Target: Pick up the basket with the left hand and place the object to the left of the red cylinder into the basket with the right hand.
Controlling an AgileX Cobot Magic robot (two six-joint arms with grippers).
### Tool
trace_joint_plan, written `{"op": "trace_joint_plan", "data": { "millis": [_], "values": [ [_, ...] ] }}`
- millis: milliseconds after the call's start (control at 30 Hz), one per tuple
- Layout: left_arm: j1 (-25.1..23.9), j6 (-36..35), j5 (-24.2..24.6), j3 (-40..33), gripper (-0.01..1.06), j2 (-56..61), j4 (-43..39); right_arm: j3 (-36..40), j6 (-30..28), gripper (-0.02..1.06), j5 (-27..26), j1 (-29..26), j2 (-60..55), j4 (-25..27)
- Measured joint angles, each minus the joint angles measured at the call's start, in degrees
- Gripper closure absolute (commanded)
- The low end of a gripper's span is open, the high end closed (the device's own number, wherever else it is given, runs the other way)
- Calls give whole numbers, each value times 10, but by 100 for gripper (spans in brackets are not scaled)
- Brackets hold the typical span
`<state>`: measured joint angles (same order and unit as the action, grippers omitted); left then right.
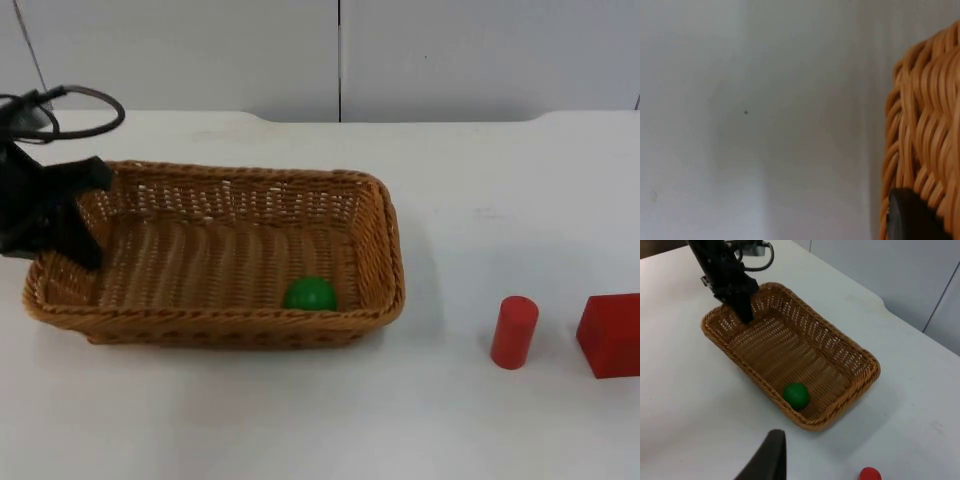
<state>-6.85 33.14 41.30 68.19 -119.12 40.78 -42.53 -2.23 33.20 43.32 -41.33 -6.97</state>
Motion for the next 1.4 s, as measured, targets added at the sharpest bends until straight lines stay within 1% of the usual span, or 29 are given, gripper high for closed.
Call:
{"op": "trace_joint_plan", "data": {
  "millis": [100,167,233,267,300,333,400,433,500,533,633,733,833,867,1033,1100,1200,1233,1400],
  "values": [
    [0,-1,-5,0,105,-8,1,0,0,-1,0,0,0,0],
    [0,-1,-6,1,96,-9,1,0,-1,-1,0,0,0,0],
    [0,-1,-6,2,78,-9,1,0,-1,-1,0,0,0,0],
    [0,-1,-6,2,78,-9,3,0,-1,-1,0,0,0,0],
    [0,-1,-6,2,67,-9,5,0,-1,-1,0,0,0,-1],
    [0,-1,-7,2,52,-9,5,0,-1,-1,0,0,0,-1],
    [0,-1,-10,2,33,-9,6,0,-1,-1,0,0,0,-1],
    [0,-1,-12,4,33,-9,8,0,-1,-1,0,0,0,-1],
    [0,-1,-12,10,21,-9,8,0,-3,-1,0,0,0,-1],
    [-1,-1,-11,13,17,-5,8,0,-3,-1,0,0,0,-1],
    [-3,-1,-7,20,14,12,5,0,-4,-1,0,0,0,-2],
    [-5,-1,-7,20,14,39,-4,0,-4,-1,-1,0,0,-2],
    [-5,-7,0,20,14,100,-22,0,-4,-1,-1,0,0,-2],
    [-5,-7,0,20,14,100,-22,0,-4,-1,-1,0,0,-2],
    [-5,-20,43,22,14,226,-48,0,-4,-1,-3,0,0,-2],
    [-5,-21,46,22,14,246,-49,0,-4,-1,-3,0,0,-2],
    [-5,-21,49,9,14,323,-53,0,-4,-1,-3,0,0,-2],
    [-5,-21,49,9,14,323,-53,0,-4,-1,-3,0,0,-2],
    [-5,-21,51,-41,14,442,-67,0,0,-1,-3,0,0,-2]
  ]
}}
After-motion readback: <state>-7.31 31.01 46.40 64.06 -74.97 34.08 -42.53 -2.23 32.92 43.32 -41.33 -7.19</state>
